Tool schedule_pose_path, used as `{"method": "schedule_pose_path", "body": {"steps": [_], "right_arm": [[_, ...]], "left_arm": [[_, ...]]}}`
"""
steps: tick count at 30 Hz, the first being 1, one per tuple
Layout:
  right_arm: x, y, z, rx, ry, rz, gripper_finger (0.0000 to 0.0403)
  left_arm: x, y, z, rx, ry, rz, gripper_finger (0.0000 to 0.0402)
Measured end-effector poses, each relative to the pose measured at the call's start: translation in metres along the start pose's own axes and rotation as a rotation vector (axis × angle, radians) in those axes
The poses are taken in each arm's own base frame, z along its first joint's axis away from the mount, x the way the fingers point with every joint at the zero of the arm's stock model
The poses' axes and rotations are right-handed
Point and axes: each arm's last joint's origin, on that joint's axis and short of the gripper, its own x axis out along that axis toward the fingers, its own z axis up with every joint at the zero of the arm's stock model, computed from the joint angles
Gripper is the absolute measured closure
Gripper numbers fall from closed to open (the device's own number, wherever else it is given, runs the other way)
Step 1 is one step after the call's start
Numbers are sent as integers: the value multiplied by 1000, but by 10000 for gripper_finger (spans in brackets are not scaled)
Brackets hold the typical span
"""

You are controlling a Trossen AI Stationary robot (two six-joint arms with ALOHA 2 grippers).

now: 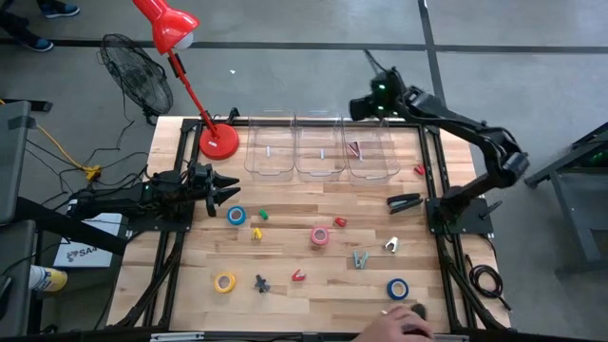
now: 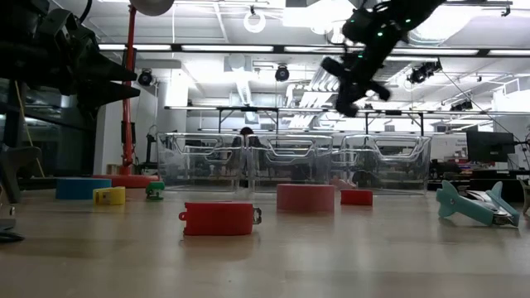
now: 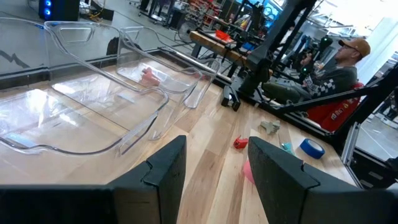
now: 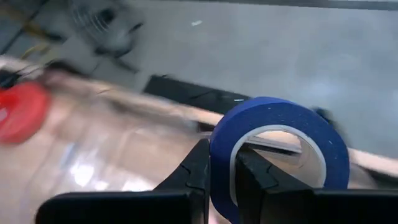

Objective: Pick and place Stapler, Stapler remover, tape
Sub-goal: Put the top blue tape into the middle transparent bin

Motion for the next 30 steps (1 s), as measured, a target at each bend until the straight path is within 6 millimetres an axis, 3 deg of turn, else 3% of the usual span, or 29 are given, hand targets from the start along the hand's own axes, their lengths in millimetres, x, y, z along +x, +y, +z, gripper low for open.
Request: {"method": "schedule_pose_path", "body": {"steps": [10, 15, 21, 30], "right_arm": [[55, 66, 2, -241, 186, 362, 368], [74, 91, -6, -355, 273, 420, 370], [88, 105, -18, -423, 391, 392, 364], [105, 102, -45, -268, 550, 296, 365]], "left_arm": [[0, 0, 0, 0, 0, 0, 231], [0, 0, 0, 0, 0, 0, 231], [0, 0, 0, 0, 0, 0, 231], [0, 0, 0, 0, 0, 0, 231]]}}
